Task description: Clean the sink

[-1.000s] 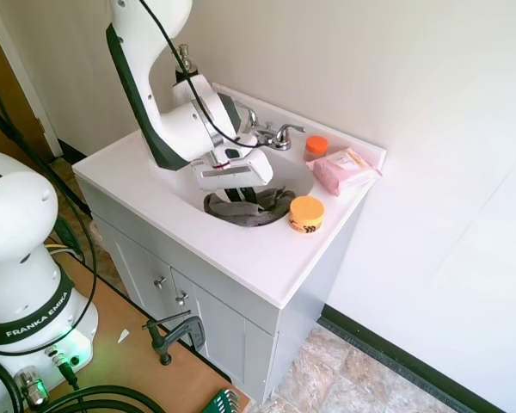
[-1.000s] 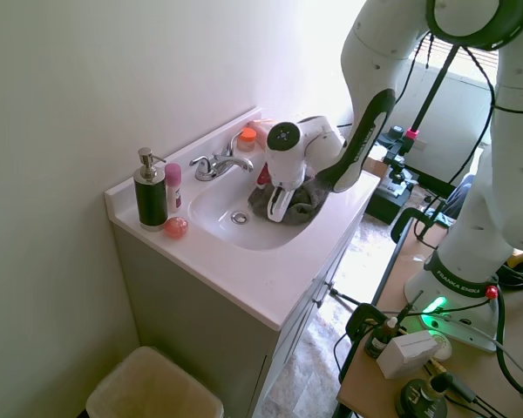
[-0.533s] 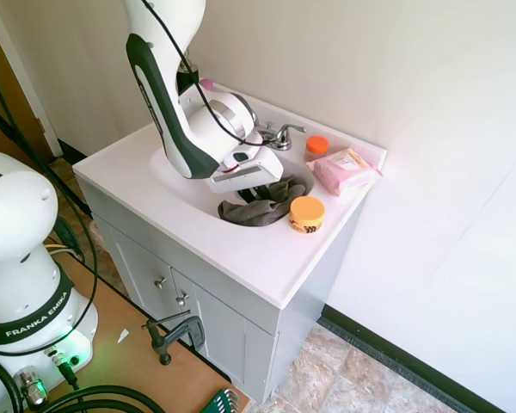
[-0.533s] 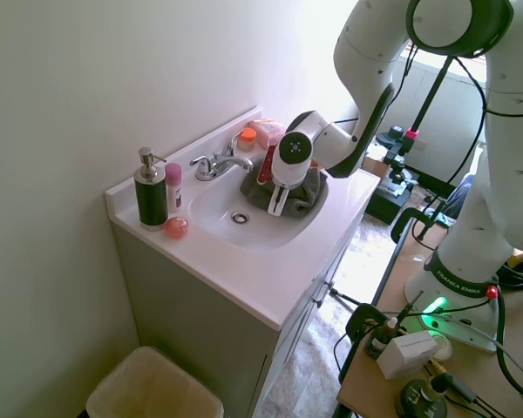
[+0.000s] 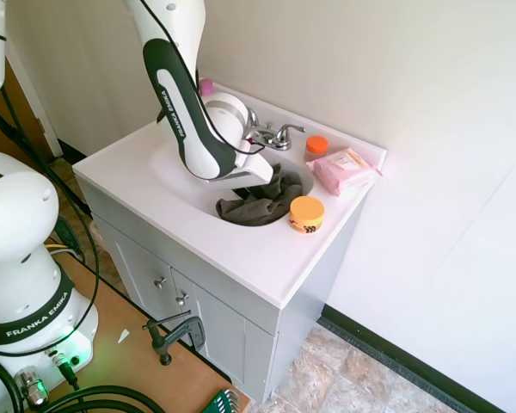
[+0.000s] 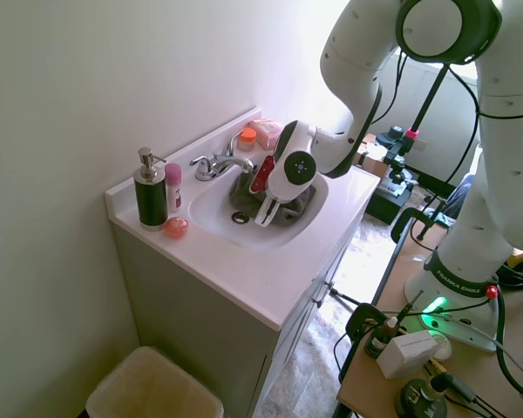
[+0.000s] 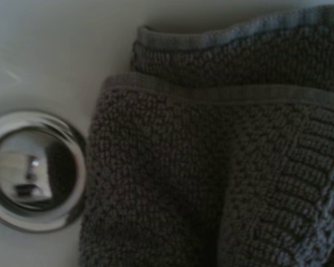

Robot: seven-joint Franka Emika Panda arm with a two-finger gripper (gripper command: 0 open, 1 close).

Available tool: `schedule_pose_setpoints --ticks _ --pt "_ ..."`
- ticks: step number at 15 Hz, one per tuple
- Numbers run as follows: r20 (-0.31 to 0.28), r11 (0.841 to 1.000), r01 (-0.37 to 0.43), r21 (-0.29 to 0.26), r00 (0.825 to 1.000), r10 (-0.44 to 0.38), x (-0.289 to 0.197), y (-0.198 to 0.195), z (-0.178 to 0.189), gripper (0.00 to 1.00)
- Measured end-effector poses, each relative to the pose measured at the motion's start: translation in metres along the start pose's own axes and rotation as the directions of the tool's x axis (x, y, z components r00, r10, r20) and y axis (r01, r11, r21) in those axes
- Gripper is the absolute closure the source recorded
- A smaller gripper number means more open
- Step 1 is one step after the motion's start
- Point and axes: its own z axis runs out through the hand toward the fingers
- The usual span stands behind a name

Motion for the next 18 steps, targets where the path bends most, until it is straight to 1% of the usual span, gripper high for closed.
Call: schedule_pose_setpoints --ticks 1,3,5,6,8,12,16,18 --pt "0.010 1.000 -0.027 0.014 1.000 0.027 -0.006 -0.008 -0.004 1.00" --pt "0.044 0.995 -0.096 0.017 0.995 0.095 -0.011 -0.023 -0.011 1.00" --pt "0.091 0.985 -0.173 0.017 0.981 0.170 -0.013 -0.037 -0.018 1.00" --pt "0.116 0.978 -0.209 0.015 0.972 0.206 -0.014 -0.044 -0.021 1.00" --pt "0.165 0.962 -0.271 0.007 0.949 0.267 -0.013 -0.055 -0.026 1.00" --pt "0.258 0.929 -0.369 -0.018 0.896 0.361 -0.009 -0.070 -0.032 1.00" --pt "0.320 0.899 -0.436 -0.046 0.846 0.426 -0.007 -0.083 -0.038 1.00" --pt "0.342 0.881 -0.470 -0.060 0.819 0.461 -0.006 -0.088 -0.041 1.00"
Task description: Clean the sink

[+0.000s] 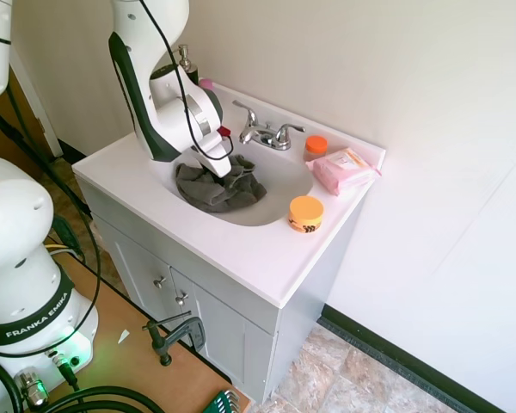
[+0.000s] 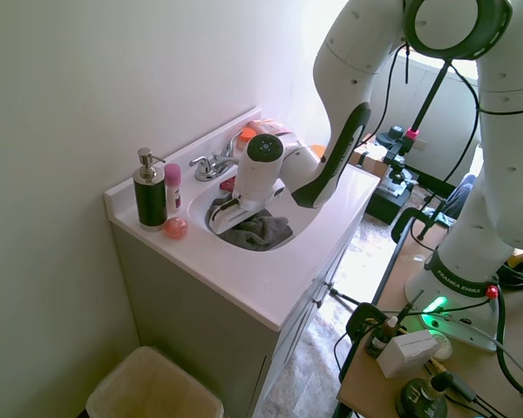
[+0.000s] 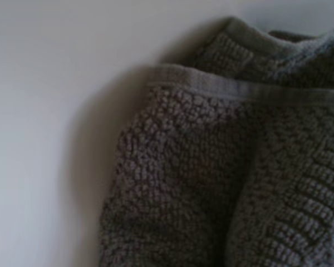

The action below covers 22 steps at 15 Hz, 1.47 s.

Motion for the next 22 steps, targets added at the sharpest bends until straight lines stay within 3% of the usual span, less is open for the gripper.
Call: schedule_pose_setpoints --ticks 7,14,17,22 --pt "0.080 0.993 -0.114 0.005 0.990 0.113 -0.016 -0.014 -0.020 1.00" --pt "0.157 0.984 -0.176 0.011 0.973 0.172 -0.027 -0.017 -0.051 1.00" --pt "0.216 0.984 -0.169 0.053 0.964 0.154 -0.029 -0.005 -0.068 1.00" --pt "0.280 0.980 -0.089 0.176 0.959 0.037 -0.047 0.029 -0.115 1.00"
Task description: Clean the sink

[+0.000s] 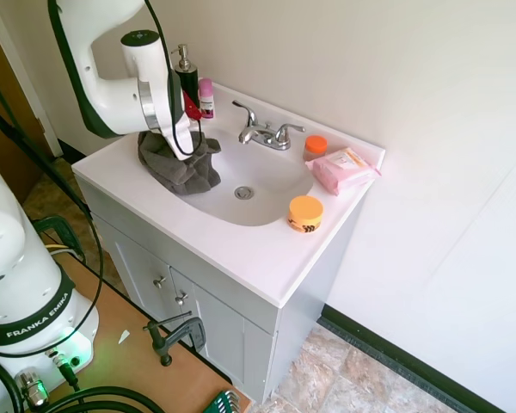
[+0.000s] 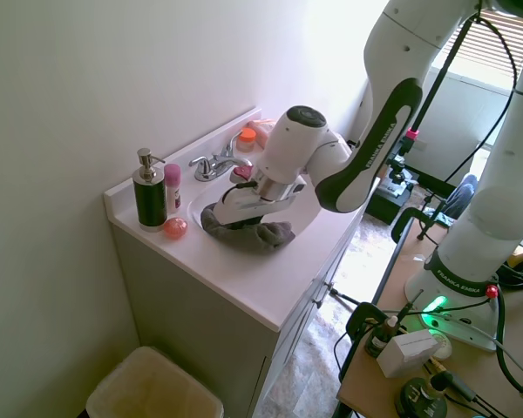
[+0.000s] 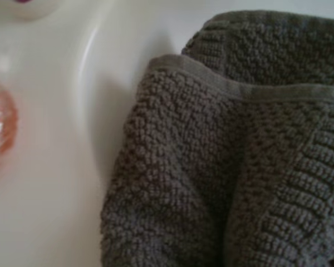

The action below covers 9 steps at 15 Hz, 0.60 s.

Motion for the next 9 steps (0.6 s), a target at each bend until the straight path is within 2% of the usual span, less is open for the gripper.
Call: schedule_pose_setpoints --ticks 2,3,4,6,8,9 --pt "0.012 0.996 0.072 0.045 0.997 -0.073 -0.025 0.002 -0.018 1.00" --pt "0.039 0.989 0.132 0.067 0.990 -0.135 -0.054 0.008 -0.024 1.00" --pt "0.071 0.976 0.204 0.070 0.975 -0.209 -0.087 0.017 -0.026 1.00" --pt "0.106 0.937 0.340 0.079 0.932 -0.347 -0.130 0.028 -0.028 1.00" --pt "0.105 0.887 0.454 0.089 0.881 -0.462 -0.135 0.034 -0.029 1.00" --pt "0.099 0.868 0.489 0.093 0.862 -0.496 -0.131 0.035 -0.028 1.00"
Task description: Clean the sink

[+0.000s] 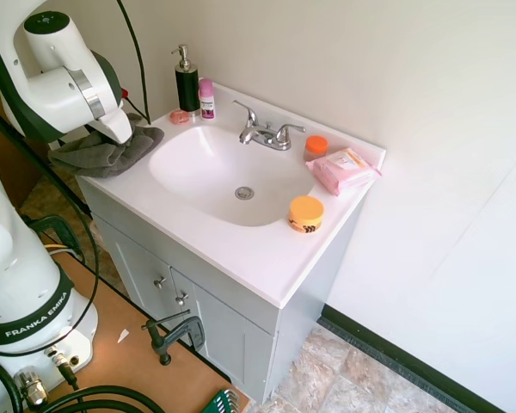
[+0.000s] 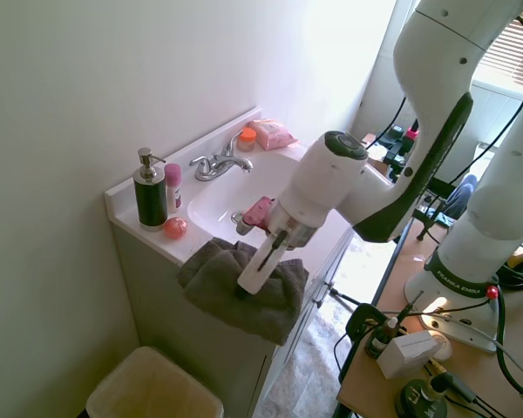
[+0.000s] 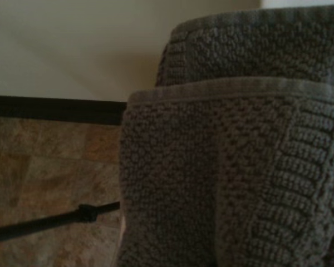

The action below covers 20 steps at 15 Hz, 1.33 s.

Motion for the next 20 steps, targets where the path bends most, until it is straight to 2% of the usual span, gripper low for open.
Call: schedule_pose_setpoints --ticks 3,4,8,13,16,20 --pt "-0.020 0.999 0.042 -0.005 0.999 -0.042 0.017 0.009 -0.002 1.00" --pt "-0.029 0.999 0.050 -0.008 0.998 -0.050 0.025 0.014 -0.003 0.00" --pt "-0.044 0.994 0.109 -0.022 0.993 -0.110 0.037 0.025 -0.006 0.00" --pt "-0.048 0.991 0.130 -0.029 0.990 -0.131 0.036 0.032 -0.007 0.00" --pt "-0.048 0.994 0.106 -0.010 0.993 -0.107 0.038 0.033 -0.012 0.00" --pt "-0.044 0.999 0.018 0.041 0.999 -0.016 0.053 0.040 -0.023 0.00"
